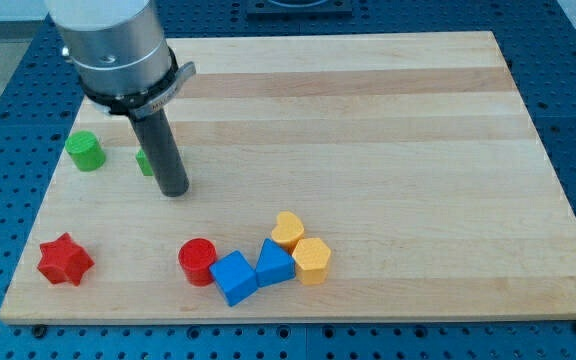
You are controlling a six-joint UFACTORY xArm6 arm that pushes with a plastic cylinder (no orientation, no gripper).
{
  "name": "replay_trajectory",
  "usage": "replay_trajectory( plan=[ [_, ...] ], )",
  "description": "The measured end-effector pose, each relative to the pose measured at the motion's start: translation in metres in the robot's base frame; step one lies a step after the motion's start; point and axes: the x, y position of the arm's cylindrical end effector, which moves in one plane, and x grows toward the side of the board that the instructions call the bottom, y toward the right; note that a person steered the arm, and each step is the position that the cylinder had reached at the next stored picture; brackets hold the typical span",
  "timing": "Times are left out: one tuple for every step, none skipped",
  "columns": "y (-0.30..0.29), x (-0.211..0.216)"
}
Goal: Nudge the green star closer to the green circle
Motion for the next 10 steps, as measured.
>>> replay_trajectory(
  plan=[
    [-0.007,-0.011],
    [-0.021,-0.014],
    [-0.036,-0.014],
    [-0.035,-0.014],
    [0.004,-0.015],
    [0.036,-0.026],
    [0.04,-0.053],
    [0.027,-0.066],
    [0.01,-0.067],
    [-0.005,-0.067]
  ],
)
